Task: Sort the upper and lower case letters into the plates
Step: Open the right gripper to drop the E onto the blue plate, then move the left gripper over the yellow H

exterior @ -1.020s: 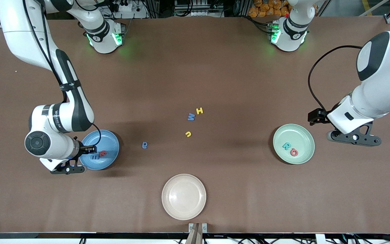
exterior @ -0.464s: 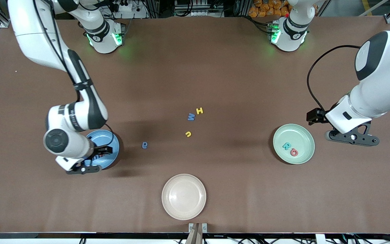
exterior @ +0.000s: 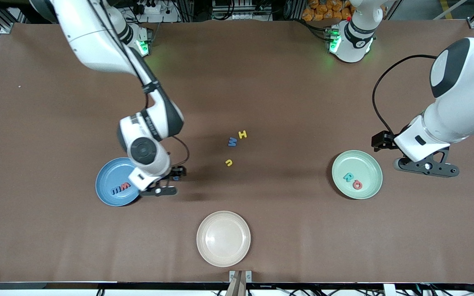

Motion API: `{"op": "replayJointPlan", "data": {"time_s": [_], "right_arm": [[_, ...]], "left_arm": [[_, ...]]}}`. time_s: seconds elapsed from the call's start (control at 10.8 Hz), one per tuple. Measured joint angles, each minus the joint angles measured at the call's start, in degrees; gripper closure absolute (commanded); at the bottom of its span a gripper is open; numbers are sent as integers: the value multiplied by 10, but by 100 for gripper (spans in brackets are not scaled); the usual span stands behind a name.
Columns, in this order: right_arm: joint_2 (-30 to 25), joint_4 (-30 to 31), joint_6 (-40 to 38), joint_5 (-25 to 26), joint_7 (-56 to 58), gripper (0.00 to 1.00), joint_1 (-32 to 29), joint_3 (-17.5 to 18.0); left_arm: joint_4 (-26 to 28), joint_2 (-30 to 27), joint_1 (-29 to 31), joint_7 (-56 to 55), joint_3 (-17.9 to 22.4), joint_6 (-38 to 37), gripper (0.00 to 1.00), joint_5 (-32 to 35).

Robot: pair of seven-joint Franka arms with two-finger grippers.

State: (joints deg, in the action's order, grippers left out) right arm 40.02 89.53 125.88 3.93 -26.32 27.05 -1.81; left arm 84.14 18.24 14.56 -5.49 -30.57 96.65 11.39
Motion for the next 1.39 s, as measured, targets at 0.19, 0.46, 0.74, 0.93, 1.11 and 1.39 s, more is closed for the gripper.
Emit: {"op": "replayJointPlan", "data": {"time_s": [0.19,0.46,0.74,0.93,1.11,1.39], "right_arm": [[17,0,20,0,-5,0,1,-2],[23,0,27,-39,-5,0,-12,-5],[24,3,42,-50,-5,0,-36,-6],[24,5,46,-50,-5,0,-44,-7],[24,5,54,-50,-5,0,-63,-9],[24,4,78,-50,-3,0,-104,-10]], "left_arm": [[0,0,0,0,0,0,0,0],[0,0,0,0,0,0,0,0],[0,0,0,0,0,0,0,0],[0,0,-8,0,-2,0,0,0],[1,1,-45,-17,-6,0,0,-3],[6,15,-139,-136,-8,-1,0,-5]]}}
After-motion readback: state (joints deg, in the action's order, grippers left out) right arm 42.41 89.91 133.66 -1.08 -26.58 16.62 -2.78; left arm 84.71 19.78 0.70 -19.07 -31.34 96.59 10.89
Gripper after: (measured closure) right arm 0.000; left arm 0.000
